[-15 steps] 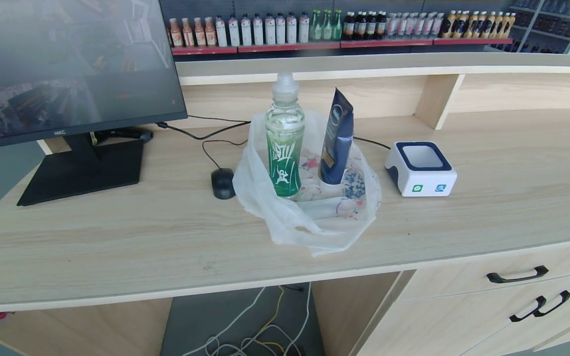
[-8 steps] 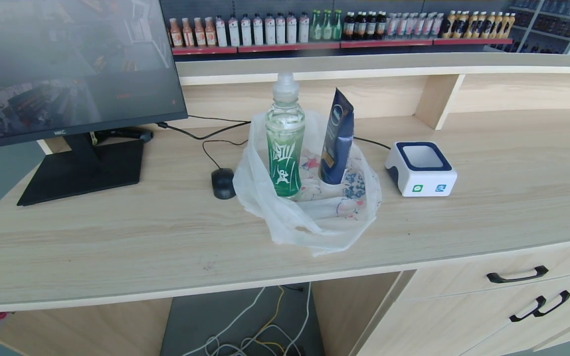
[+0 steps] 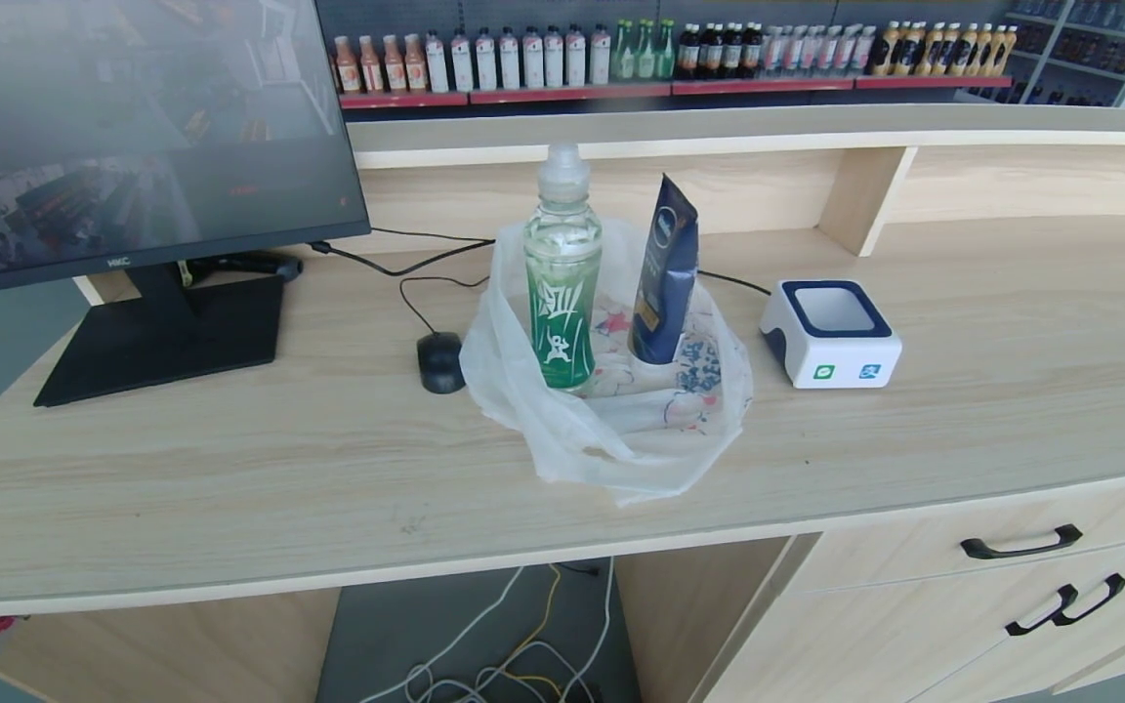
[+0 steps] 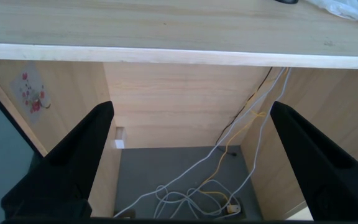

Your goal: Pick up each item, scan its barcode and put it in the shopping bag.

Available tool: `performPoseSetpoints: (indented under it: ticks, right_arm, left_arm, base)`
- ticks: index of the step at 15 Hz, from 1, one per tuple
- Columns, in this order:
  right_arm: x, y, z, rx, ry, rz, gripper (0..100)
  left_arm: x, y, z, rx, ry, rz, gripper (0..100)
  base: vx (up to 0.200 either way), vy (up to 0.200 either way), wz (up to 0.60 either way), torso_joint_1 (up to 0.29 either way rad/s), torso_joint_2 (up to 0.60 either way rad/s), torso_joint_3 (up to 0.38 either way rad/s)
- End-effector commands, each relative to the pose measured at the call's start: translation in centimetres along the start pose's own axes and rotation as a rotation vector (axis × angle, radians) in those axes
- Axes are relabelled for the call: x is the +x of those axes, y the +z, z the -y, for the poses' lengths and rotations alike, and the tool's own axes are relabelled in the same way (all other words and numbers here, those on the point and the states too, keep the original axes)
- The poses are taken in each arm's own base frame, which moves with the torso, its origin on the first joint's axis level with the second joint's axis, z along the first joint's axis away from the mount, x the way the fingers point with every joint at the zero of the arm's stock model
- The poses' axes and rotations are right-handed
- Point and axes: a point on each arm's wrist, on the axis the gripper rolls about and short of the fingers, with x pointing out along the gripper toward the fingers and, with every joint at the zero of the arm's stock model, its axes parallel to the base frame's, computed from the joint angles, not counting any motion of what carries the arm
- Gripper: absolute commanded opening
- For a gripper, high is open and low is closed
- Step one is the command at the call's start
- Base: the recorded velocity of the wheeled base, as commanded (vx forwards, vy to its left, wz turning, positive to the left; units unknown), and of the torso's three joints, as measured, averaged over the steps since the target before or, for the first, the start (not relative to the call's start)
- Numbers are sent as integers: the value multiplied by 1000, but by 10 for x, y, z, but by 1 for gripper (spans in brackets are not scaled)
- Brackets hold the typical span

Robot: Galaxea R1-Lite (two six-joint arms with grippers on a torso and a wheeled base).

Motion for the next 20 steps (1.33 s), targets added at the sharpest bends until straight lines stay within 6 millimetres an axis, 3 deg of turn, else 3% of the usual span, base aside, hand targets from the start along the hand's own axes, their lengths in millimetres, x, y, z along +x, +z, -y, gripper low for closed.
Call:
performPoseSetpoints:
  ticks: [1, 4, 7, 15, 20]
  right_arm:
    - [-1, 0, 0, 9, -2, 12, 100]
    - [-1, 0, 0, 13, -11, 12, 100]
    - [-1, 0, 0, 10, -11, 12, 100]
    - [-1, -1, 0, 10, -11, 12, 100]
    - [-1, -1, 0, 10, -11, 12, 100]
  left_arm:
    - [0, 0, 0, -1, -1, 0, 100]
    - [0, 0, 0, -3, 0, 0, 100]
    - [0, 0, 0, -3, 0, 0, 100]
    - [0, 0, 0, -7, 0, 0, 100]
    - [0, 0, 0, -10, 0, 0, 100]
  base:
    - [0, 0, 0, 0, 0, 0]
    - [0, 0, 0, 0, 0, 0]
    - [-200, 0, 0, 4, 1, 1]
    - [0, 0, 0, 0, 0, 0]
    - [0, -200, 0, 6, 5, 1]
